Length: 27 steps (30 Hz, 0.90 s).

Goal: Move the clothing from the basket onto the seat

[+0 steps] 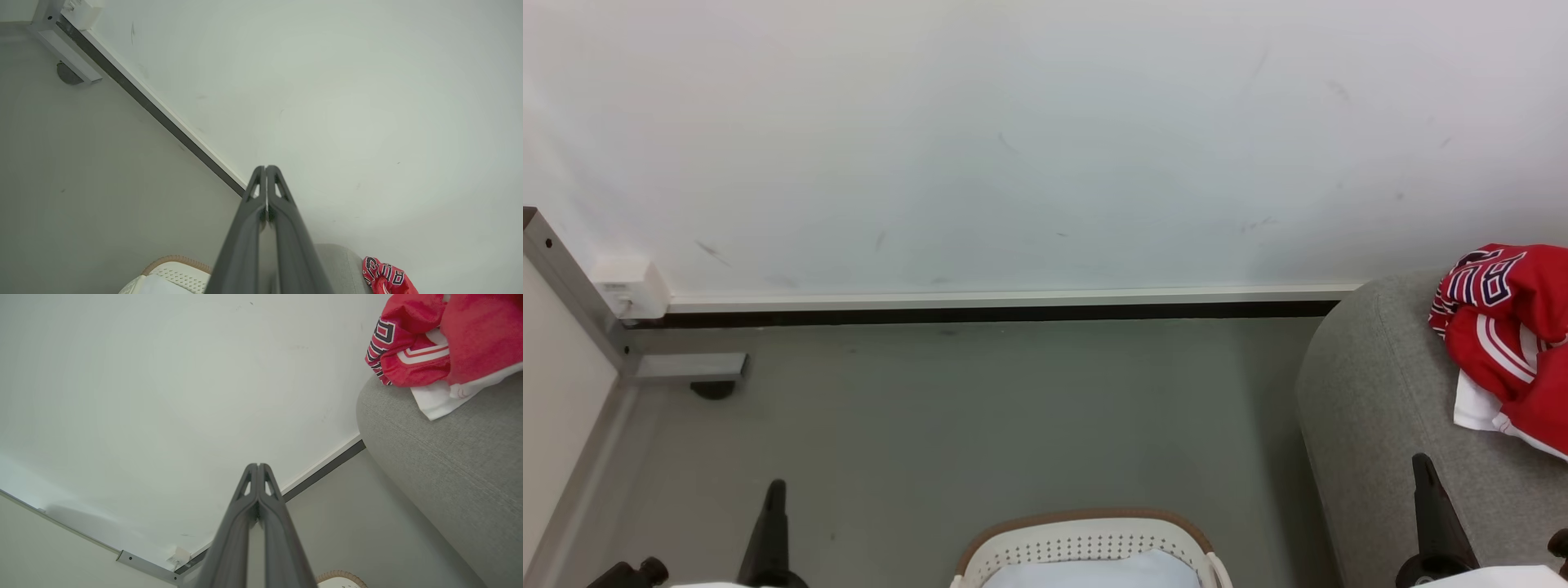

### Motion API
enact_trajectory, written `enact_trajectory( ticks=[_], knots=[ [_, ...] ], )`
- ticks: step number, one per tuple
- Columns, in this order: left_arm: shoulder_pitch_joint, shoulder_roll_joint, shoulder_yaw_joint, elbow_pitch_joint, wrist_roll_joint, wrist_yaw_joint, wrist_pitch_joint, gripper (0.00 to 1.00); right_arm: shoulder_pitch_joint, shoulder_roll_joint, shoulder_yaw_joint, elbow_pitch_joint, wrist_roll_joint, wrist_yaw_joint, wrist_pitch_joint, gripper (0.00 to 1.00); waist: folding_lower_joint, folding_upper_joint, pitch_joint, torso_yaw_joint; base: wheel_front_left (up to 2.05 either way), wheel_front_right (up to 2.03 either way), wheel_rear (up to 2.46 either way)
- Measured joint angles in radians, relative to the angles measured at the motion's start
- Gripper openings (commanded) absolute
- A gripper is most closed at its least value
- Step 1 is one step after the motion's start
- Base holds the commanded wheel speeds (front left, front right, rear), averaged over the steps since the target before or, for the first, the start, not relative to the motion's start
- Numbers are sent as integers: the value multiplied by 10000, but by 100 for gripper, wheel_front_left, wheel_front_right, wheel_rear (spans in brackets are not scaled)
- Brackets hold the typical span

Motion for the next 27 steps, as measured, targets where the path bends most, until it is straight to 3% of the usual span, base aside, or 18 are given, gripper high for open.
enact_trajectory(
  ticks=[27],
  knots=[
    [-427,-42,203,73,-2892,38,782,0,-305,-165,-201,104,3033,0,589,0,0,0,58,40,0,0,0]
  ],
)
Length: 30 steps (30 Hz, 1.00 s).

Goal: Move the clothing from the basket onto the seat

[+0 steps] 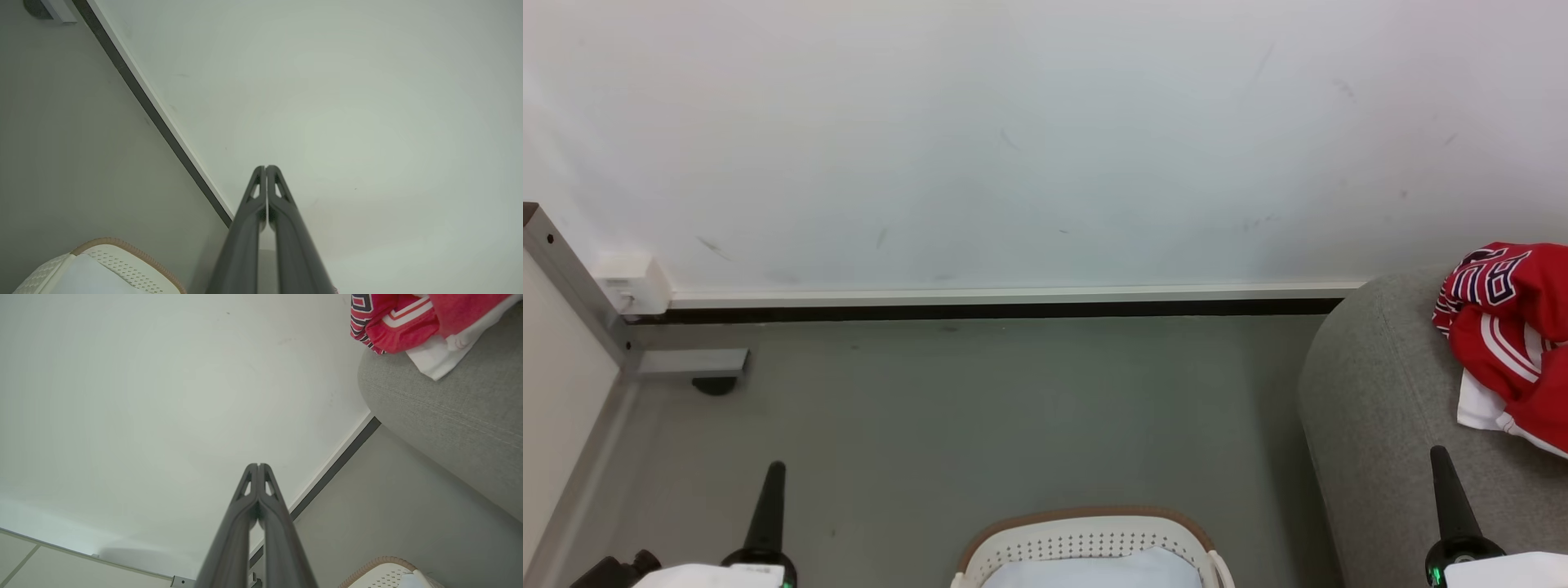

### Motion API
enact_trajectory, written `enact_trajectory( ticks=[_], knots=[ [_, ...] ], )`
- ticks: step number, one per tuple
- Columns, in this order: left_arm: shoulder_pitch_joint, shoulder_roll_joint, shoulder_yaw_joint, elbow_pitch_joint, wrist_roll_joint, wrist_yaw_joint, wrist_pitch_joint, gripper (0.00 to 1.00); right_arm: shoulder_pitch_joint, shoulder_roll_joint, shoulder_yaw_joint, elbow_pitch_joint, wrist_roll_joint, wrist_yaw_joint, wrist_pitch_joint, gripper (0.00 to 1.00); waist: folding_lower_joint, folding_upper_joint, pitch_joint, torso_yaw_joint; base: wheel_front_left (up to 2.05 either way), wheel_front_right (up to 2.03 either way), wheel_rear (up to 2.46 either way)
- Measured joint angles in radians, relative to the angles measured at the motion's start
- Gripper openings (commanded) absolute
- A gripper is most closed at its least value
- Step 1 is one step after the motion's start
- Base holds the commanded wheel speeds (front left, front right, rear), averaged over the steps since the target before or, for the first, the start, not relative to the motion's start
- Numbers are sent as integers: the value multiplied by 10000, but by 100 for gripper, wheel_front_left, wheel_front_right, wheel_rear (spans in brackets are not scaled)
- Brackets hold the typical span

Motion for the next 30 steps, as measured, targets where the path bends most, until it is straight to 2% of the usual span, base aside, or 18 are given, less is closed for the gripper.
enact_trajectory(
  ticks=[30],
  knots=[
    [-377,-27,163,86,-2468,29,690,0,-307,-219,-130,79,2715,0,441,0,0,0,65,45,0,0,0]
  ],
)
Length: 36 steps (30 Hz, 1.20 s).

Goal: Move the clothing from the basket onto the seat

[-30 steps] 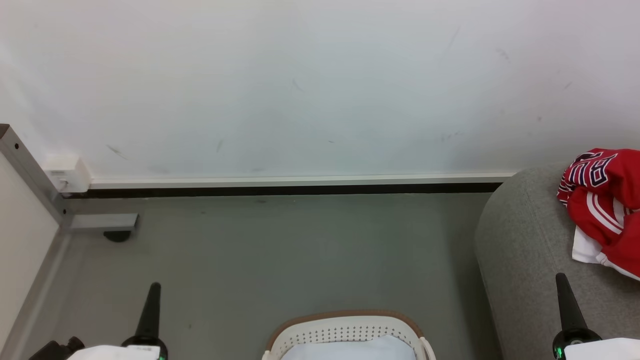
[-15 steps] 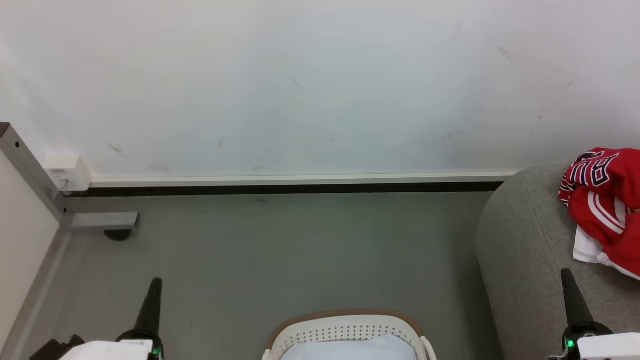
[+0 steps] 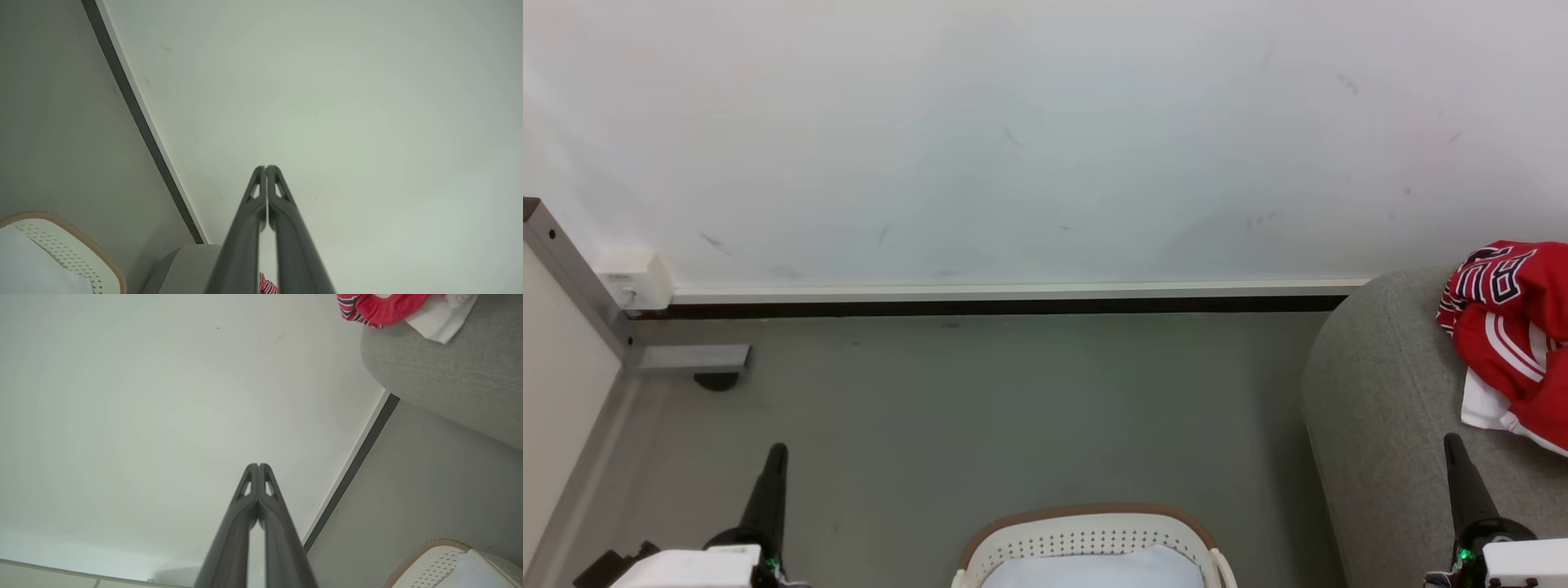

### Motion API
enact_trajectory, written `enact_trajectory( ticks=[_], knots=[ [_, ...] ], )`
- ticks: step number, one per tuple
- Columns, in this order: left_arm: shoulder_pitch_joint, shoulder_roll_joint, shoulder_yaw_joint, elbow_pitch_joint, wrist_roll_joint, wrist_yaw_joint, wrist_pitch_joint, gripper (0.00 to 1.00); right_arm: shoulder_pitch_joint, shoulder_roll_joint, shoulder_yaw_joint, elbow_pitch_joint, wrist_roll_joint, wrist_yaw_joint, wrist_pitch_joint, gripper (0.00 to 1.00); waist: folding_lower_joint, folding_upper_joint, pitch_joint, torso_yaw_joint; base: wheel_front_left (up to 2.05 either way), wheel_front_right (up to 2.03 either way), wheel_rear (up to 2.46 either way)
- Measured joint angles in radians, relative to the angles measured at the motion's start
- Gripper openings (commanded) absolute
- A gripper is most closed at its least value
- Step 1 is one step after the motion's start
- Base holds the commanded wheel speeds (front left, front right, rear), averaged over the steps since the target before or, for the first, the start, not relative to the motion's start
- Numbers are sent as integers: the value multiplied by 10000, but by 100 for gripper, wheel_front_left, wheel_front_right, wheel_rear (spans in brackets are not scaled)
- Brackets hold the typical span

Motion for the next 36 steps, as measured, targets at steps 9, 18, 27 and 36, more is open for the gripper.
enact_trajectory(
  ticks=[9,18,27,36],
  knots=[
    [-101,-6,46,19,-627,2,180,0,-77,-50,-29,31,696,0,100,0,0,0,20,14,0,0,0],
    [-174,-12,88,31,-1210,4,347,0,-106,-107,-50,50,1335,0,196,0,0,0,39,27,0,0,0],
    [-244,-15,121,40,-1603,13,449,0,-174,-184,-65,75,1852,0,290,0,0,0,55,38,0,0,0],
    [-249,-15,121,42,-1603,13,449,0,-194,-199,-56,75,1856,0,290,0,0,0,55,38,0,0,0]
  ],
)
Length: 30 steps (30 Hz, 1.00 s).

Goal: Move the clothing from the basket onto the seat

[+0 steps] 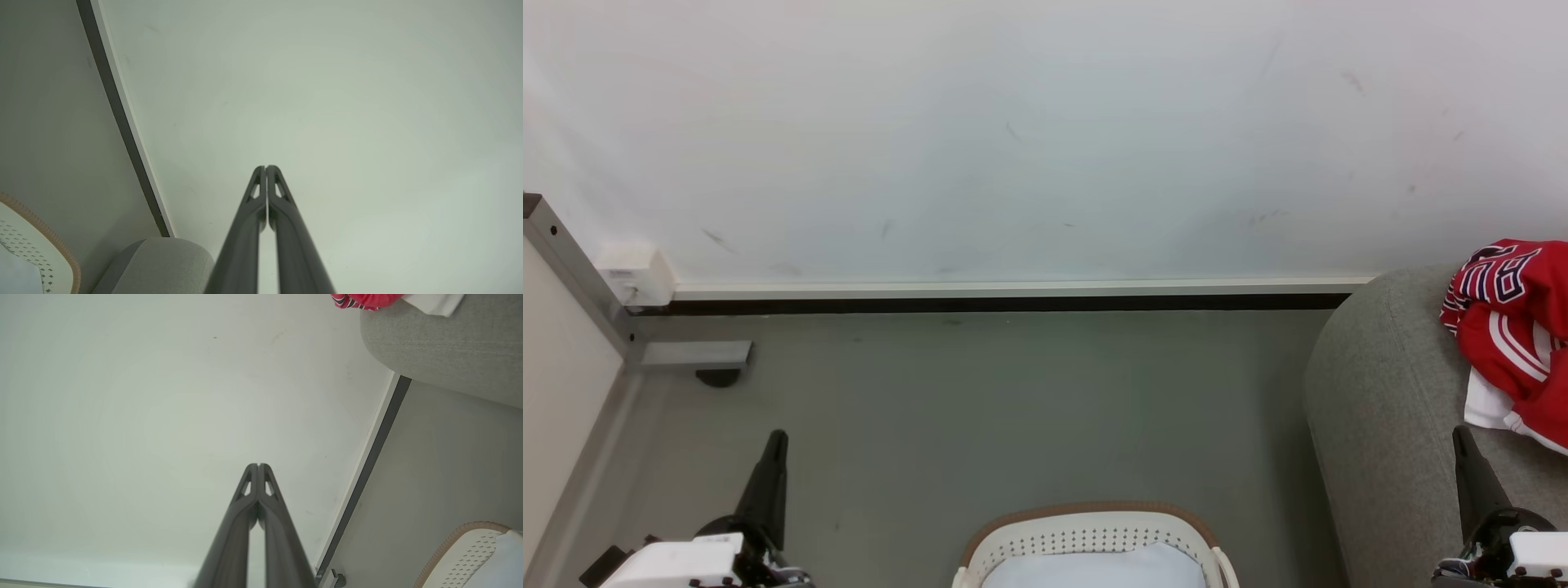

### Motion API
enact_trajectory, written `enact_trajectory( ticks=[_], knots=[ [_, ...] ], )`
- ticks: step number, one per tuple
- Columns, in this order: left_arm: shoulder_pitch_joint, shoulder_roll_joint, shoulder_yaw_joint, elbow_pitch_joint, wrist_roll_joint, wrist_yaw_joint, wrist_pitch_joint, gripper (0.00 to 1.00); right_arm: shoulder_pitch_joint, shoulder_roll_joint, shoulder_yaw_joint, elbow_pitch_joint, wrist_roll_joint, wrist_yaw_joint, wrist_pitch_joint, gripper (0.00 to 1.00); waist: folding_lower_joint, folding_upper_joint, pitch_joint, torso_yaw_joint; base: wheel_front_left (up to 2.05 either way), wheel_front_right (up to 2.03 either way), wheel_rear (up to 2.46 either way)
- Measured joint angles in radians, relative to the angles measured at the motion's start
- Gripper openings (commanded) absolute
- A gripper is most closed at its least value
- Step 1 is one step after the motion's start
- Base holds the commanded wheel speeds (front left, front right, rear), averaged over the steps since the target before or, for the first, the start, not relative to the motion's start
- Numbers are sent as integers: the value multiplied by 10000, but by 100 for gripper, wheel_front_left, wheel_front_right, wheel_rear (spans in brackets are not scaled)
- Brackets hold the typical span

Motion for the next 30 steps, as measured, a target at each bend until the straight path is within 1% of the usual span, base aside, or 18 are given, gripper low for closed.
enact_trajectory(
  ticks=[30],
  knots=[
    [-3,-2,0,0,0,2,0,0,-2,-46,56,-2,44,0,-29,0,0,0,0,0,0,0,0]
  ],
)
